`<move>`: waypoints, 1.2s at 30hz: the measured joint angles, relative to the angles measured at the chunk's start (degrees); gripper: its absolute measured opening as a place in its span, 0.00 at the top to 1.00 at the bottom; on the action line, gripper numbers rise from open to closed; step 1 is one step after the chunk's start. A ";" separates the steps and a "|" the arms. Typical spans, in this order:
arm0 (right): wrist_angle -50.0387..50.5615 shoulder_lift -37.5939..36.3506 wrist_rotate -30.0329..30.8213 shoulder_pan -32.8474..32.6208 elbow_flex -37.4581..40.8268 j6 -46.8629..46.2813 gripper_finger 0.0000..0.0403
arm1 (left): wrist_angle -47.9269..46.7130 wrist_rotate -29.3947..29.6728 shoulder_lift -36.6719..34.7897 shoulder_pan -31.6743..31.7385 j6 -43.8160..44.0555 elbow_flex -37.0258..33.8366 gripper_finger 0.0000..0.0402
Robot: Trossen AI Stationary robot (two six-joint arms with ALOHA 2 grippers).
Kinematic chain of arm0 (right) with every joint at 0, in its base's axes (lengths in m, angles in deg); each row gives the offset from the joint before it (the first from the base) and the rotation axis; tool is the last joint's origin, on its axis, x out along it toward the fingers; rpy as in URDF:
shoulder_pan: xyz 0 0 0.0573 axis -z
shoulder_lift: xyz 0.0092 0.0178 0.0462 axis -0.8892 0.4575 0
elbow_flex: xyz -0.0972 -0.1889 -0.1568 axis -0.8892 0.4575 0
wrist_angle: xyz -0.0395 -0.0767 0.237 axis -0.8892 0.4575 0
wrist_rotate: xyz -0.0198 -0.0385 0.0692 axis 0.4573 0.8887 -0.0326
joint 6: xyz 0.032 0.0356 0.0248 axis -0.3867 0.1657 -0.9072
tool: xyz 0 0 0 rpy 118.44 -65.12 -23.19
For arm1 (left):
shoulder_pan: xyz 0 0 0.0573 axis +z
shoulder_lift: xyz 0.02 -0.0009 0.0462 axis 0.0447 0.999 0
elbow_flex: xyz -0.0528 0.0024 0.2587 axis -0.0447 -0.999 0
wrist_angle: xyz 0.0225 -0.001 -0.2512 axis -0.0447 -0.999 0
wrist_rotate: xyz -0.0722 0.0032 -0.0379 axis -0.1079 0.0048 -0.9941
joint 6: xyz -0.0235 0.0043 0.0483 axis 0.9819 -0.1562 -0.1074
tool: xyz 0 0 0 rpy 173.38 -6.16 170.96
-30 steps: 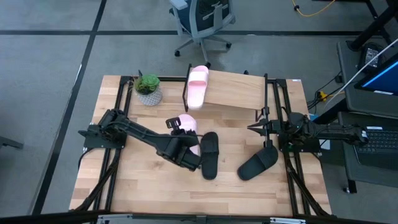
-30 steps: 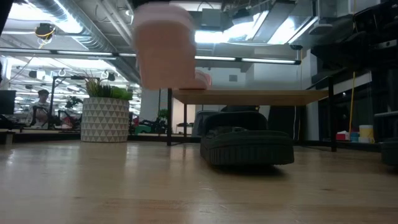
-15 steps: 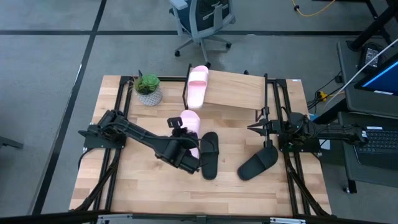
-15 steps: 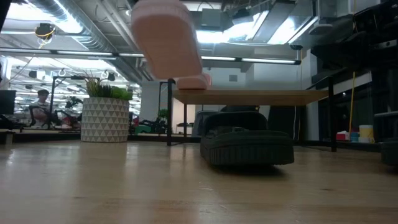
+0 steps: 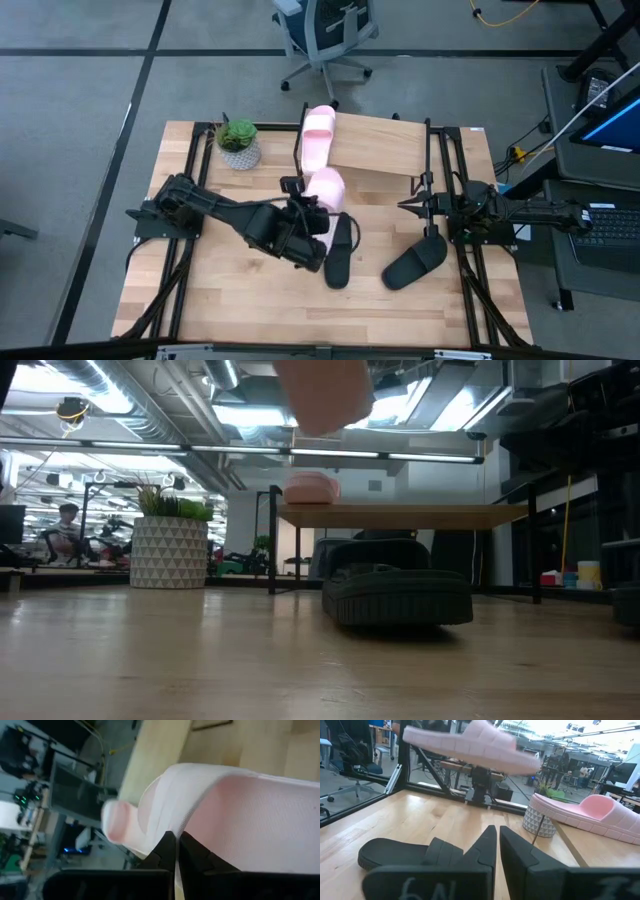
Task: Pick and place slides into the shelf
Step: Put the pink slide on the shelf
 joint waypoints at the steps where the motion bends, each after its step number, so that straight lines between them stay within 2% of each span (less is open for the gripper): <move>1: -0.01 0.00 0.00 0.00 0.00 0.00 0.94 | 0.86 0.39 0.00 0.27 -1.99 0.99 1.00; 6: -0.09 0.00 0.00 -0.01 0.00 0.00 0.94 | 7.36 0.47 -0.02 2.64 -12.80 4.00 1.00; 13: -0.34 0.00 0.00 0.00 0.01 0.00 0.94 | 15.94 -0.42 0.02 8.22 -24.96 4.34 1.00; 25: -0.33 0.00 0.00 0.00 0.00 -0.19 0.94 | 34.75 -18.55 0.04 20.67 -42.68 4.32 1.00; 27: -0.33 0.00 0.00 -0.01 0.01 -0.20 0.94 | 36.74 -20.84 0.04 22.57 -43.78 4.31 1.00; 31: -0.45 0.00 0.00 0.00 0.02 -0.24 0.94 | 39.33 -21.75 0.04 25.83 -44.42 4.28 1.00; 36: 2.45 -0.02 -1.09 0.00 -1.72 -3.35 0.94 | 39.56 -29.23 0.04 29.65 -44.40 4.28 1.00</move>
